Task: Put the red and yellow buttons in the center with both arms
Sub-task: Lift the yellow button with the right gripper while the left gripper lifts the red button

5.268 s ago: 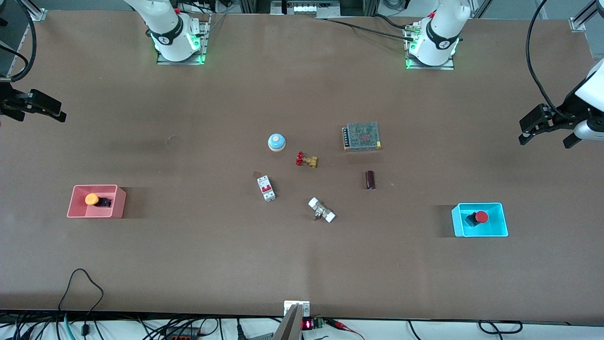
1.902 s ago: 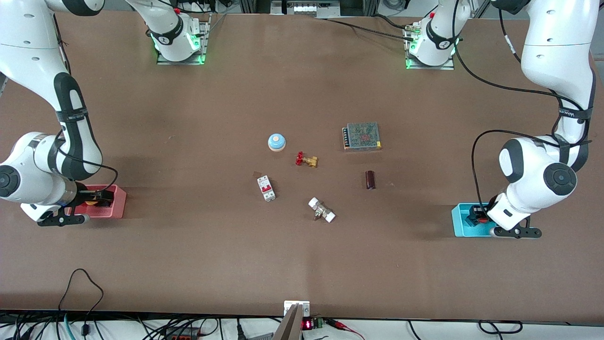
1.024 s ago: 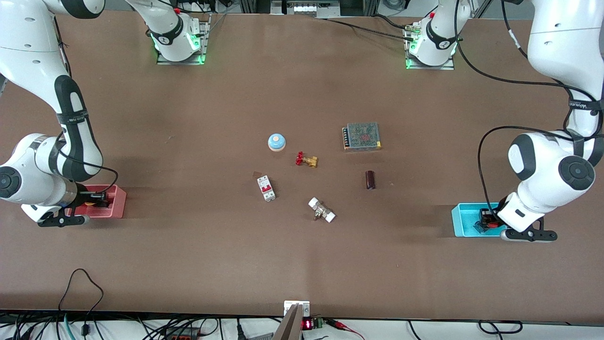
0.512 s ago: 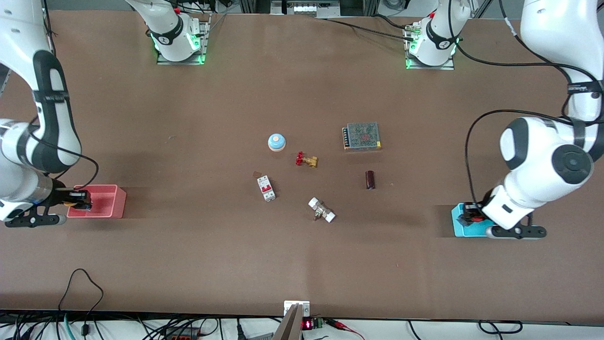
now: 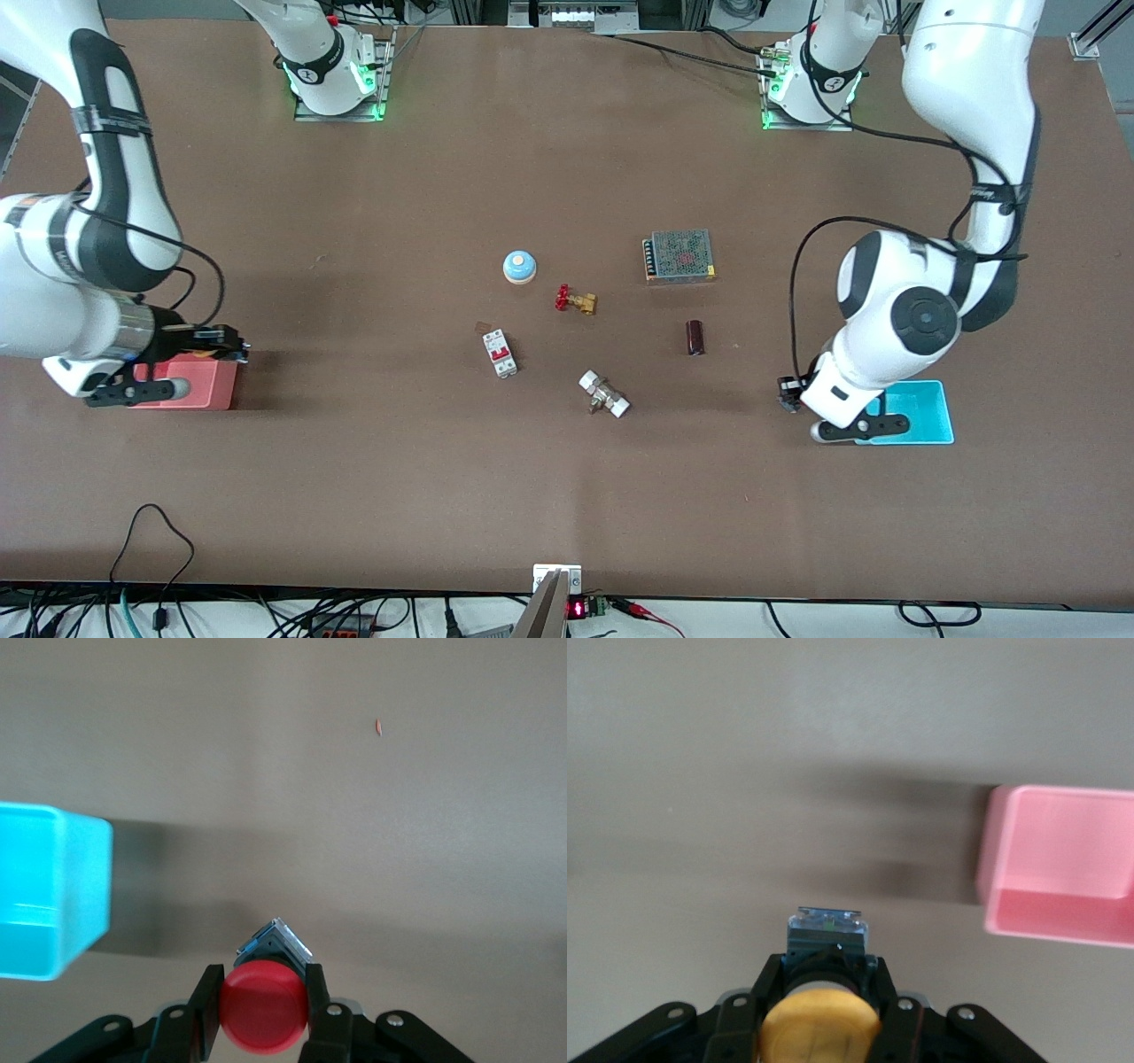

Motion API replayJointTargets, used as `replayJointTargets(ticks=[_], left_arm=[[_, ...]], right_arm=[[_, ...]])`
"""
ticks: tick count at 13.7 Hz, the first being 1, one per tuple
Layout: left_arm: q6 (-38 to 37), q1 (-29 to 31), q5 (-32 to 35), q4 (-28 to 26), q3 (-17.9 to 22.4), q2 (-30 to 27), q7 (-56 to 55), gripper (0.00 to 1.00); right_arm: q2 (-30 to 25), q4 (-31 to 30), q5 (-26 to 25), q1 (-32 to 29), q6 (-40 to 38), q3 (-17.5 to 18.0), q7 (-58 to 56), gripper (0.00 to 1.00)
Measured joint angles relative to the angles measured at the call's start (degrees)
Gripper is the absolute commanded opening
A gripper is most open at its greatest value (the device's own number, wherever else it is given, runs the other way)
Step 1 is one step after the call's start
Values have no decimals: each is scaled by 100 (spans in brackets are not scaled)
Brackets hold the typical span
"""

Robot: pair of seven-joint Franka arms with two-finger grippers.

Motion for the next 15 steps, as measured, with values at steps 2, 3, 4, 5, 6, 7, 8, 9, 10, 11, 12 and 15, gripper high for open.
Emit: replayJointTargets(ticks=[2,3,4,5,6,7,8,9,10,11,12,15], left_arm=[[128,-102,0,-8,-1,241,-176,27],[151,-133,0,-8,-1,317,-198,29],[153,-149,0,-9,-1,367,-204,34],[154,-161,0,-8,-1,394,-205,40],[154,-168,0,-8,-1,403,-206,55],[154,-169,0,-7,-1,403,-208,74],[154,-169,0,-5,1,403,-208,86],[155,-169,0,-1,3,403,-210,95],[160,-169,0,12,5,403,-212,99],[170,-169,0,39,7,401,-216,100],[175,-168,0,74,13,389,-219,100],[176,-146,0,175,72,211,-219,100]], right_arm=[[2,-180,2,401,15,15,637,21],[1,-246,2,622,49,23,966,21],[-5,-316,2,825,126,27,1189,21],[-18,-421,2,996,251,29,1315,21],[-44,-596,2,1118,459,29,1394,21],[-98,-858,2,1181,755,28,1415,21],[-174,-1188,2,1209,1102,25,1415,21],[-269,-1553,2,1237,1445,25,1432,21],[-362,-1871,2,1272,1693,25,1494,21],[-457,-2124,2,1335,1855,24,1669,21],[-538,-2284,2,1429,1933,25,1920,21],[-631,-2447,1,1605,2076,24,2380,21]])
